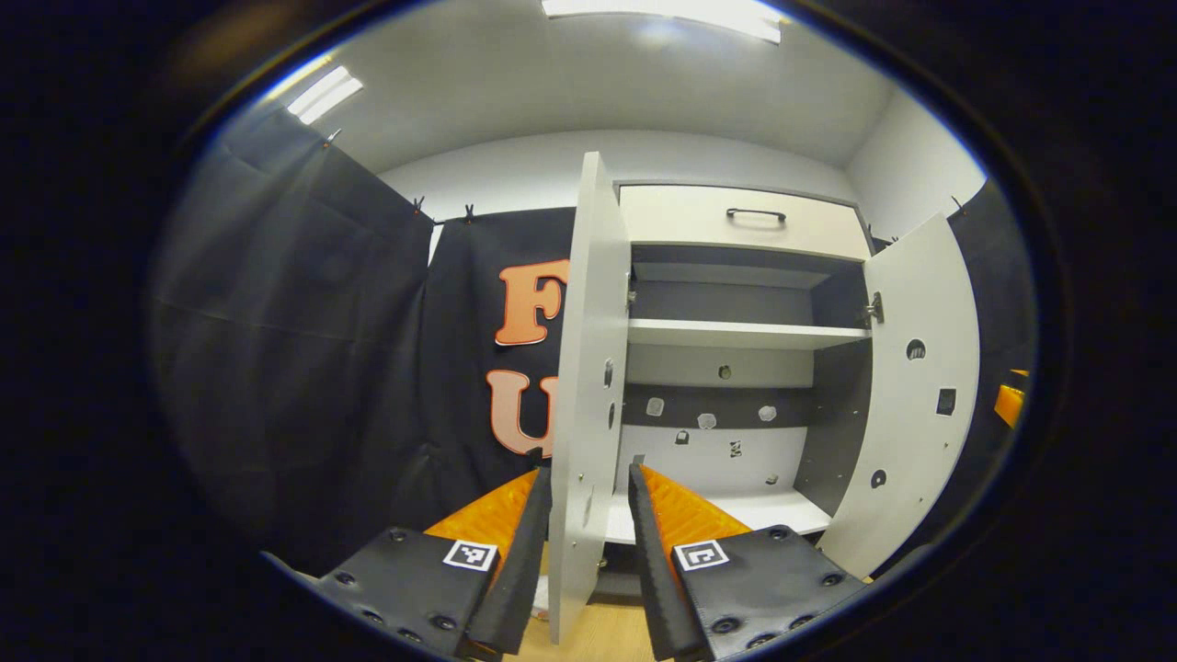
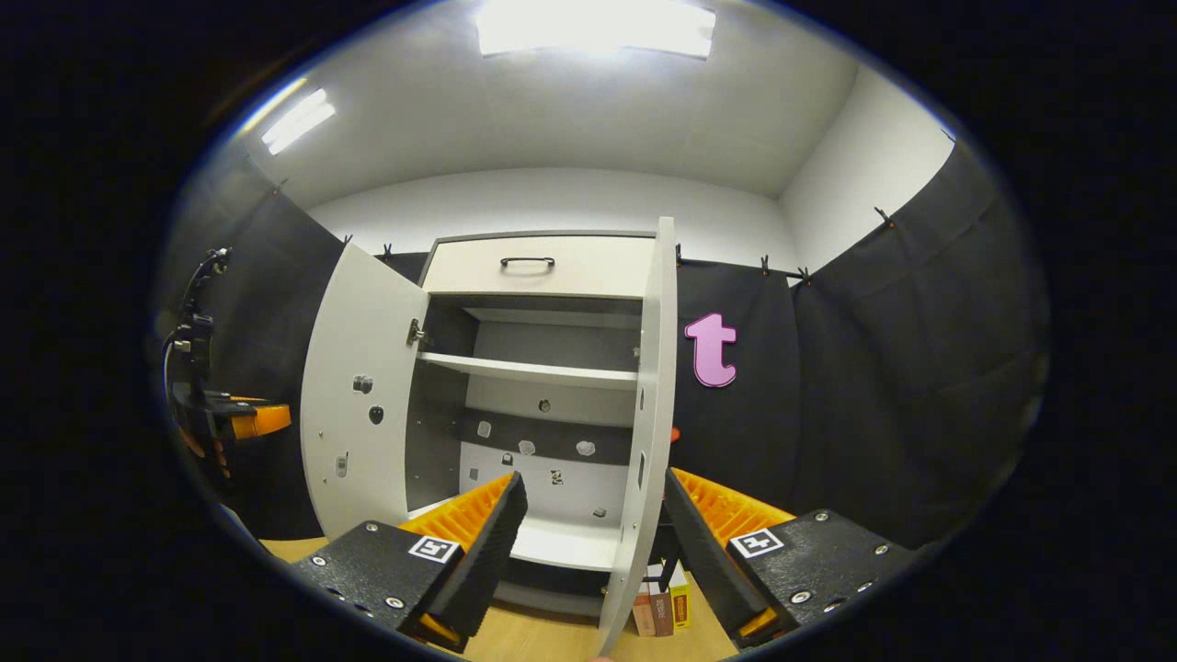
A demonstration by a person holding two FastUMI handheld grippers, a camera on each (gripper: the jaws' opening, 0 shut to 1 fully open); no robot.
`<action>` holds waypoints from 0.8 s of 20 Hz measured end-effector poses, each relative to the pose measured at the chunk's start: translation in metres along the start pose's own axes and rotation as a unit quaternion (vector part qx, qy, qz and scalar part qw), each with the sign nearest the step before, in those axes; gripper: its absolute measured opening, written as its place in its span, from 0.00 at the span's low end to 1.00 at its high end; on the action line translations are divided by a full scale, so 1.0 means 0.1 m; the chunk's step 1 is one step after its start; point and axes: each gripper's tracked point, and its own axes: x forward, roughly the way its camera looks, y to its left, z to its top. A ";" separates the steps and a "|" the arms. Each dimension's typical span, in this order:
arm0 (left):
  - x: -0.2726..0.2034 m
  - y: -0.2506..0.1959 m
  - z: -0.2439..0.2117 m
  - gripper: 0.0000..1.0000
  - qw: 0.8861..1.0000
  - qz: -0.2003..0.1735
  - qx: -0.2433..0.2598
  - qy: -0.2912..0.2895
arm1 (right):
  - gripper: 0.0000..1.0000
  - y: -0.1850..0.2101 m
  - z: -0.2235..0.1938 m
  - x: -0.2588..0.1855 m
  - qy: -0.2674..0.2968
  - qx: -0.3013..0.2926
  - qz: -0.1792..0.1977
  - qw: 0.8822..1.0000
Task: Open the right door of the double-door shoe cabinet with the right hand, and open the left door with the left hand.
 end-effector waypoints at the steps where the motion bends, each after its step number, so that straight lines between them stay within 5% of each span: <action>1: 0.00 -0.07 0.07 0.59 1.000 -0.005 -0.001 -0.005 | 0.92 0.00 0.03 0.00 -0.005 0.002 0.005 1.000; 2: -0.02 -0.14 0.14 0.70 1.000 -0.010 -0.006 -0.010 | 0.92 -0.01 0.08 -0.01 -0.011 0.005 0.007 1.000; 3: -0.03 -0.22 0.20 0.61 1.000 -0.018 -0.012 -0.014 | 0.92 -0.03 0.12 -0.02 -0.017 0.006 0.007 1.000; 13: -0.09 -0.62 0.64 0.98 0.997 -0.049 -0.022 -0.050 | 0.92 -0.19 0.32 -0.03 -0.039 -0.015 -0.009 0.999; 15: -0.08 -0.64 0.69 0.95 0.997 -0.048 -0.021 -0.055 | 0.87 -0.18 0.24 -0.02 -0.030 -0.012 -0.007 0.999; 16: -0.07 -0.64 0.70 0.95 0.997 -0.048 -0.020 -0.055 | 0.93 -0.19 0.23 -0.01 -0.027 -0.014 -0.006 1.000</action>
